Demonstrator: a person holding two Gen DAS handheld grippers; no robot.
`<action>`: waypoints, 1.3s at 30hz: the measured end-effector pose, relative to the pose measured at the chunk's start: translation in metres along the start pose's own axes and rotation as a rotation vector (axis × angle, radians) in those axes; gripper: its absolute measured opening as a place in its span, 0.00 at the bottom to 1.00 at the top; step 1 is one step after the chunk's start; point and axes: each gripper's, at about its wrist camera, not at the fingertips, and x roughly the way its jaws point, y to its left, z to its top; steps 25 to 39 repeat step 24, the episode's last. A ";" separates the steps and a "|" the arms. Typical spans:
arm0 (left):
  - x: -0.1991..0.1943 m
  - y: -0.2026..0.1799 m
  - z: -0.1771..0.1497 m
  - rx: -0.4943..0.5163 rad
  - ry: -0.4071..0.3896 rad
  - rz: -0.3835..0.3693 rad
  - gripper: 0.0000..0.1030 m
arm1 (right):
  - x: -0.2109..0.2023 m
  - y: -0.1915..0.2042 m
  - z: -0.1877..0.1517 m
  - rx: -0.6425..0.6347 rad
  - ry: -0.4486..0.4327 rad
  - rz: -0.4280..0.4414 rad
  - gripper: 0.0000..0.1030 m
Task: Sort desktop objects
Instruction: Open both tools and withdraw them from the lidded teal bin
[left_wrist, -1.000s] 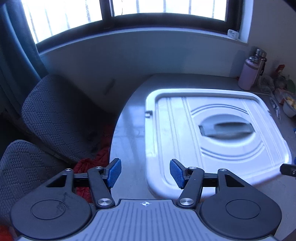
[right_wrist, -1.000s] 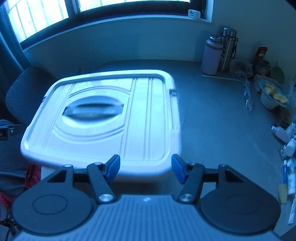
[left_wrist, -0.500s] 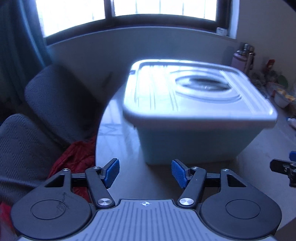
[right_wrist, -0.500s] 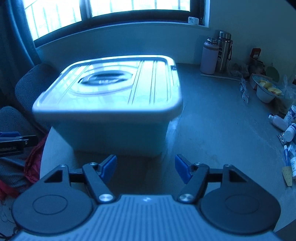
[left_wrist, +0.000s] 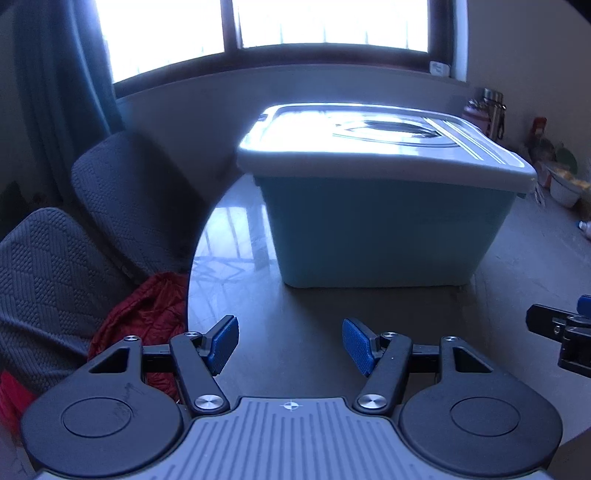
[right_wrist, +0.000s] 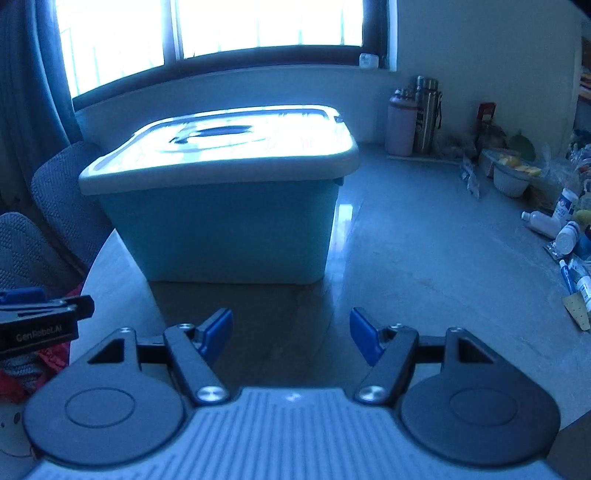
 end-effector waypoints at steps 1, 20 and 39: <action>0.000 0.000 -0.003 -0.006 -0.008 0.004 0.63 | 0.000 0.000 -0.002 0.000 -0.006 -0.002 0.68; 0.004 0.001 -0.014 0.014 -0.037 0.002 0.63 | -0.005 0.008 -0.020 0.000 -0.045 0.005 0.69; 0.003 0.001 -0.016 0.009 -0.039 0.000 0.63 | -0.005 0.007 -0.022 0.006 -0.035 0.005 0.70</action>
